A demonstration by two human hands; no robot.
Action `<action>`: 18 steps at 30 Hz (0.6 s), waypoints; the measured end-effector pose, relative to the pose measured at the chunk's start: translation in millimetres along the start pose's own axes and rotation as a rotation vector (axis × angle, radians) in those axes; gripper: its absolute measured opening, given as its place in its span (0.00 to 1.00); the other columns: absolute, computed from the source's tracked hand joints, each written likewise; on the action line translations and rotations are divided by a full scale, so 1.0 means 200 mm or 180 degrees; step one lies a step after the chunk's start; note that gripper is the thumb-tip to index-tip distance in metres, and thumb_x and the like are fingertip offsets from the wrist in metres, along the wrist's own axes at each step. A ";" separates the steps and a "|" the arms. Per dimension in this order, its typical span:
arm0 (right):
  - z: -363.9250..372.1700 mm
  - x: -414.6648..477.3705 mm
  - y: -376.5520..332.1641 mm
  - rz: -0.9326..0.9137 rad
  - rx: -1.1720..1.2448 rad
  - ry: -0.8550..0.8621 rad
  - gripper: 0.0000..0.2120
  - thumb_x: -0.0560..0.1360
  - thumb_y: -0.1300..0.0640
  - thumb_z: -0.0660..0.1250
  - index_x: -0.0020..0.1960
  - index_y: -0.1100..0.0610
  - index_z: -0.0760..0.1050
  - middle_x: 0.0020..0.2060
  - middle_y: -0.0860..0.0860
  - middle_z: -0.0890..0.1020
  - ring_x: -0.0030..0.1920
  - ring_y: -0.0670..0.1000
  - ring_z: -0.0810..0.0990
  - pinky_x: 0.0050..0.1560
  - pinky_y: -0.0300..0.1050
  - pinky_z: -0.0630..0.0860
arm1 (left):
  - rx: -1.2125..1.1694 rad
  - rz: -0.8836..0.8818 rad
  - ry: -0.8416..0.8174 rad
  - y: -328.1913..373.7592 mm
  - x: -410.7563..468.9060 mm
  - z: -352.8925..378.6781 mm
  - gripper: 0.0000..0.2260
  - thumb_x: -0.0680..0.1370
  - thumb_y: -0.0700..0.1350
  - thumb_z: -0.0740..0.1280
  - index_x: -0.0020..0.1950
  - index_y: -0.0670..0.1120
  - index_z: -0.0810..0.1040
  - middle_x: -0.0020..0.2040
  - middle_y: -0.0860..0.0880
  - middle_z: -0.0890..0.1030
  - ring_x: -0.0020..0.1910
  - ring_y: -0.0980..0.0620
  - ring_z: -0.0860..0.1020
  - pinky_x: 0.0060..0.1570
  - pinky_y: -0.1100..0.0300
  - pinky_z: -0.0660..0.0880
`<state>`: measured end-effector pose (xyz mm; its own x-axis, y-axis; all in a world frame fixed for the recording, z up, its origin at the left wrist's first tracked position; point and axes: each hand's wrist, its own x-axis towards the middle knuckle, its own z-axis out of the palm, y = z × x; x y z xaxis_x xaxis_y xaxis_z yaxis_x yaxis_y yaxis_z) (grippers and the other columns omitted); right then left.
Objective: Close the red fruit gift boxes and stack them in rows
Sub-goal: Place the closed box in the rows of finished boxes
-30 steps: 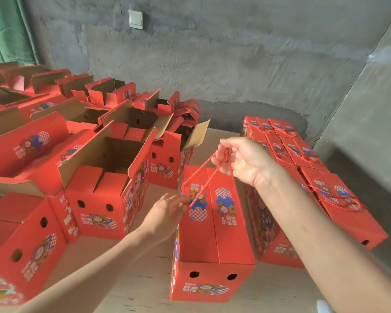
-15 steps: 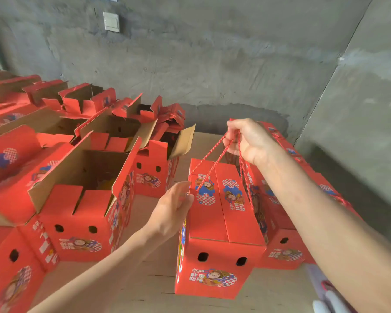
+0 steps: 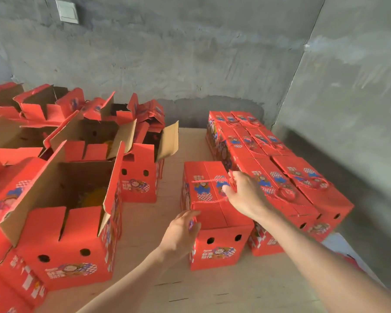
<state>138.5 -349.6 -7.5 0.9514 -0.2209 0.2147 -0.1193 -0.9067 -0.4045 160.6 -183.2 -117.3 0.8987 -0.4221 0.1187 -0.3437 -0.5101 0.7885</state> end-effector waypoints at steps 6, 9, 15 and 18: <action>0.38 -0.29 0.20 -0.0593 -0.0865 -0.0970 0.34 0.78 0.37 0.53 0.74 0.39 0.33 0.73 0.49 0.29 0.73 0.56 0.28 0.68 0.55 0.28 | -0.0469 -0.0245 0.0182 0.00 0.02 0.03 0.19 0.77 0.43 0.67 0.68 0.45 0.70 0.59 0.46 0.78 0.56 0.47 0.78 0.58 0.54 0.73; 0.50 -0.29 0.26 -0.0676 -0.1217 -0.0724 0.28 0.77 0.35 0.43 0.73 0.36 0.34 0.74 0.49 0.31 0.72 0.57 0.26 0.62 0.56 0.20 | -0.0618 -0.0301 0.0318 -0.02 0.04 0.05 0.17 0.76 0.41 0.67 0.64 0.44 0.73 0.56 0.46 0.80 0.52 0.47 0.79 0.55 0.55 0.75; 0.57 -0.09 0.28 -0.0605 -0.1126 -0.0637 0.32 0.70 0.27 0.31 0.73 0.34 0.35 0.75 0.51 0.35 0.73 0.57 0.28 0.58 0.50 0.14 | -0.0724 -0.0497 0.0406 -0.03 0.23 0.06 0.17 0.79 0.42 0.64 0.68 0.46 0.71 0.61 0.47 0.79 0.58 0.48 0.78 0.59 0.54 0.73; 0.62 0.13 0.28 -0.0420 -0.1050 -0.0685 0.30 0.75 0.31 0.40 0.74 0.36 0.40 0.76 0.51 0.36 0.74 0.58 0.30 0.63 0.56 0.20 | -0.0781 -0.0645 0.0170 -0.02 0.43 0.05 0.20 0.81 0.40 0.58 0.73 0.43 0.65 0.70 0.46 0.71 0.68 0.49 0.71 0.66 0.59 0.66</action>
<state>192.3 -361.0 -134.1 0.9981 -0.0467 0.0408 -0.0437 -0.9964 -0.0720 235.9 -224.0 -116.0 0.9574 -0.2873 -0.0293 -0.0861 -0.3811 0.9205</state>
